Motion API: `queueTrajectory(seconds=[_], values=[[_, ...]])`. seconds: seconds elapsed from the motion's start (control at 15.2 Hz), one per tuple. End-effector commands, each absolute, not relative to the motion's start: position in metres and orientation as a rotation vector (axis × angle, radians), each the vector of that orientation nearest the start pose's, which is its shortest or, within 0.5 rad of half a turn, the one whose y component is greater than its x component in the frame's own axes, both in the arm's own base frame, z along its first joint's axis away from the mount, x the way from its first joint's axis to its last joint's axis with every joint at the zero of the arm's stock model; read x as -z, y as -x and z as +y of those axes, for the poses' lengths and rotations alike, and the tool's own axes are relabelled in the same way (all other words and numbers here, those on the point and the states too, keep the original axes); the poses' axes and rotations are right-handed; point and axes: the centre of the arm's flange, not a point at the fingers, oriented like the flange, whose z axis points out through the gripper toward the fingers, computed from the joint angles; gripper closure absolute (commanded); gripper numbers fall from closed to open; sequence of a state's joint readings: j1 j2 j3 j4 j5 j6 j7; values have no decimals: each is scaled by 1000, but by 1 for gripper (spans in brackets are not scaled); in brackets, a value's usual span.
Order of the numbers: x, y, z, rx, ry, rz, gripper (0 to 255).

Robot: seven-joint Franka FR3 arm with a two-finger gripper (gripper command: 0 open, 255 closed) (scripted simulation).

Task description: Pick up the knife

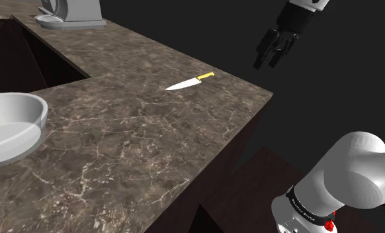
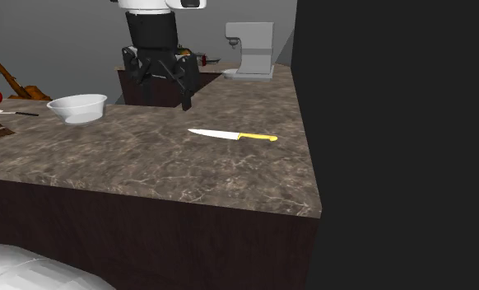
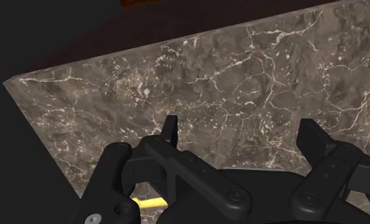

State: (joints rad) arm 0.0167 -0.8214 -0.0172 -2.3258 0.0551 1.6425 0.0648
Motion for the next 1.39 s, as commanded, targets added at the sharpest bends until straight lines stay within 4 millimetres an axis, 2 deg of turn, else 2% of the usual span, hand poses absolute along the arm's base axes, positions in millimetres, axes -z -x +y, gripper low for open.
queueTrajectory(seconds=[0.0,0.33,0.66,0.99,1.32], values=[[-623,-304,3,208,3061,93,0],[-607,-373,22,125,3039,423,0],[-587,-443,27,41,2981,749,0],[-563,-511,17,-44,2886,1066,0],[-534,-574,-6,-128,2757,1370,0]])
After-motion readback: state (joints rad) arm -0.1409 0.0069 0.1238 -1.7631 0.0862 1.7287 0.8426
